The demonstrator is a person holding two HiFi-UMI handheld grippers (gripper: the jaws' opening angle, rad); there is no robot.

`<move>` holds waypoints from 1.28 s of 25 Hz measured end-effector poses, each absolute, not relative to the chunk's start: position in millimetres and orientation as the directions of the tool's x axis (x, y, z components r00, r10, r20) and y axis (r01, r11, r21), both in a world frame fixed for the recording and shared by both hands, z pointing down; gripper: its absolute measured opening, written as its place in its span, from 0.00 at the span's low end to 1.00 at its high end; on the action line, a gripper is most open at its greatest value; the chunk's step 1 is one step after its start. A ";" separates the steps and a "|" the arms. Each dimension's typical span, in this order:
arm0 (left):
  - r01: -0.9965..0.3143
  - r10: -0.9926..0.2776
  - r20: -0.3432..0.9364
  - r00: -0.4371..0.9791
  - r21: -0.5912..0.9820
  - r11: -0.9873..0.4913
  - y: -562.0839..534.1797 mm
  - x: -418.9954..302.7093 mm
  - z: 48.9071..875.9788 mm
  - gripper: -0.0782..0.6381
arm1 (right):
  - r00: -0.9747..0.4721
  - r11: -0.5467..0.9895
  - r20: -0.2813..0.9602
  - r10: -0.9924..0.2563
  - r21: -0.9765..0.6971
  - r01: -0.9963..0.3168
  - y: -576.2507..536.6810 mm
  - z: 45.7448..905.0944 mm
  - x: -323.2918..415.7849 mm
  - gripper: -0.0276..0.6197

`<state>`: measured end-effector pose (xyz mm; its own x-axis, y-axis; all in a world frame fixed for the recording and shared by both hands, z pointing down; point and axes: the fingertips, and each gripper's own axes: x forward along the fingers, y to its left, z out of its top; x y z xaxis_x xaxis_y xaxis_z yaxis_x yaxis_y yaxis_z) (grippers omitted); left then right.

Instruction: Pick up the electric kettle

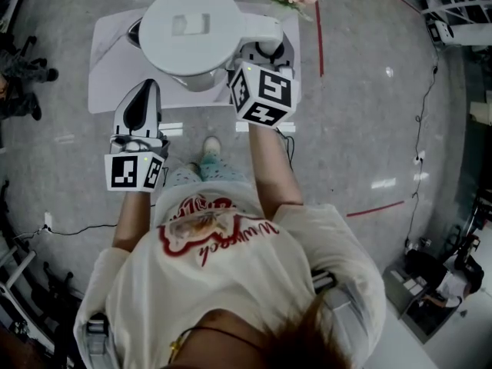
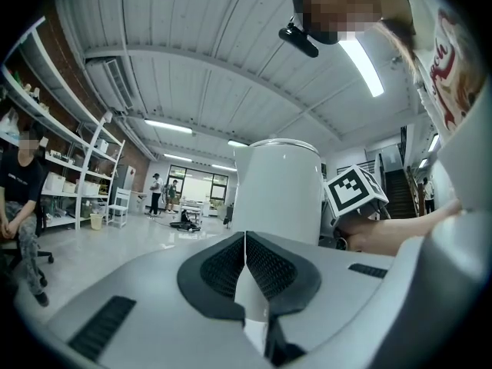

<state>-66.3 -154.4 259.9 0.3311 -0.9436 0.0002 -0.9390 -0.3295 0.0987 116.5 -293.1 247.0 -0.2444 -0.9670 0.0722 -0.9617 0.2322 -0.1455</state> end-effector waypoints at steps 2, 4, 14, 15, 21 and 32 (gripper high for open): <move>-0.940 -0.945 -0.007 0.328 0.096 -0.327 -148.1 -70.4 257.7 0.13 | -0.248 0.235 0.066 -0.966 -0.162 -0.958 -285.8 246.2 114.1 0.13; -0.940 -0.944 -0.014 0.329 0.092 -0.329 -139.9 -75.4 257.4 0.13 | -0.249 0.236 0.060 -0.967 -0.164 -0.958 -275.9 246.5 111.1 0.13; -0.925 -0.929 -0.034 0.369 0.086 -0.370 -64.7 -93.9 259.3 0.13 | -0.195 0.185 0.053 -0.979 -0.156 -0.970 -191.8 247.5 106.0 0.13; -0.922 -0.926 -0.034 0.376 0.083 -0.377 -52.6 -97.1 259.5 0.13 | -0.188 0.177 0.052 -0.981 -0.161 -0.971 -179.2 246.9 104.2 0.13; -0.908 -0.911 -0.029 0.412 0.078 -0.413 21.2 -112.2 259.6 0.13 | -0.155 0.143 0.051 -0.987 -0.181 -0.973 -99.7 242.6 93.8 0.13; -0.886 -0.889 -0.064 0.454 0.072 -0.457 132.4 -115.7 238.0 0.13 | -0.124 0.114 0.042 -0.991 -0.191 -0.975 16.5 224.1 89.5 0.13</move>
<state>-115.7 132.4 238.0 0.4536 -0.8889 -0.0639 -0.8863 -0.4575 0.0724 89.5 16.5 224.1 -0.1243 -0.9914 0.0415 -0.9749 0.1143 -0.1909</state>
